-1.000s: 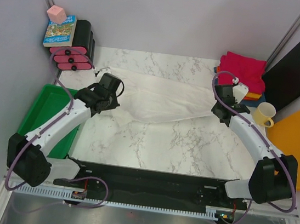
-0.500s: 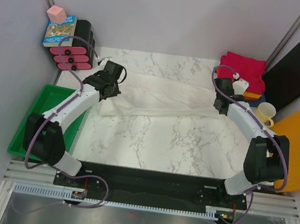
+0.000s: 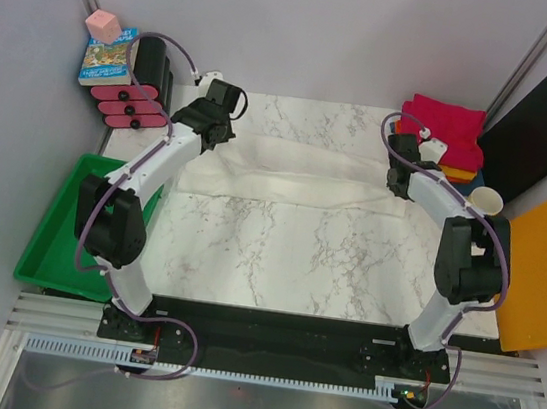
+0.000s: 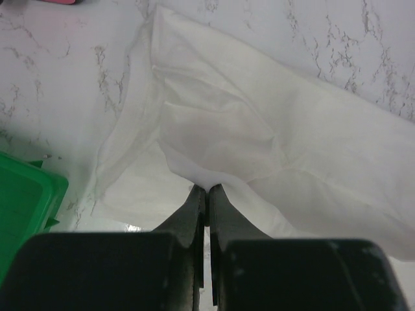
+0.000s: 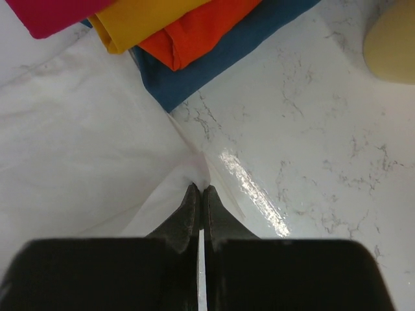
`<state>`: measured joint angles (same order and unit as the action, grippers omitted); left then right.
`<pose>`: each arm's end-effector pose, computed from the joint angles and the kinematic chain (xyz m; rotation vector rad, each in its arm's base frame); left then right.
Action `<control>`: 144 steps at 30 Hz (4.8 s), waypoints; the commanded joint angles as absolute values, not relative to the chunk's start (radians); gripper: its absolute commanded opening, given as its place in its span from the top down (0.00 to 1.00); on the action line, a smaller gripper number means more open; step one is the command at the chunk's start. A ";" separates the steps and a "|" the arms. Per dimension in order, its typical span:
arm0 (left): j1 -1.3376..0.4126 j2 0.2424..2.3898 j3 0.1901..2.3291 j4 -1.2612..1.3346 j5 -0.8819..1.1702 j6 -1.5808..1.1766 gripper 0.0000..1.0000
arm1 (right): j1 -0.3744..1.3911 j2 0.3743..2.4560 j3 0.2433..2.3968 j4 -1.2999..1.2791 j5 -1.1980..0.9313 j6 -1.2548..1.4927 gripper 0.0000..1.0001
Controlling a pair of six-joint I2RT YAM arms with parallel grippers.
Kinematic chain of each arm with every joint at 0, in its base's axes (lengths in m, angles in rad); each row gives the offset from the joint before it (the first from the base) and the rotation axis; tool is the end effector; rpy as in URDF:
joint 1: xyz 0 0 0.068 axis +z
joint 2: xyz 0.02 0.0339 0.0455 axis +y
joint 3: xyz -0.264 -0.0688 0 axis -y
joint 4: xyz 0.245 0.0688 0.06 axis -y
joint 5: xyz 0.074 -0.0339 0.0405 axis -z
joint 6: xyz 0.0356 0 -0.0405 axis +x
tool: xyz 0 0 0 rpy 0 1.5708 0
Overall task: Fold and stack the t-shirts
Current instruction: Fold the other side of the tshirt into a rectangle
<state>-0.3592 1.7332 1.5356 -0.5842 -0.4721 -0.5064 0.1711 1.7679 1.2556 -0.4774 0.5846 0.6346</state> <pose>0.3705 -0.1218 0.3103 -0.3884 2.2172 0.0980 0.3695 0.0439 0.2179 0.7501 2.2523 -0.3774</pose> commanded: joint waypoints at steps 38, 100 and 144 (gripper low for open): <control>-0.290 2.151 1.990 -0.578 -0.555 -0.388 0.98 | 0.133 2.103 1.597 -0.439 0.548 0.600 1.00; -0.238 1.938 1.266 -0.689 -0.310 -0.726 0.70 | 0.213 1.801 1.029 -0.429 0.506 0.701 0.84; -0.310 1.900 1.386 -0.454 -0.216 -0.571 0.61 | 0.552 1.499 1.095 -0.353 0.216 0.483 0.50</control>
<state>-0.3115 1.8374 1.2423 -0.4927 -0.2073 -0.6109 0.5415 1.5505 1.0992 -0.3756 0.2150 0.4976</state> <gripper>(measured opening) 0.393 0.499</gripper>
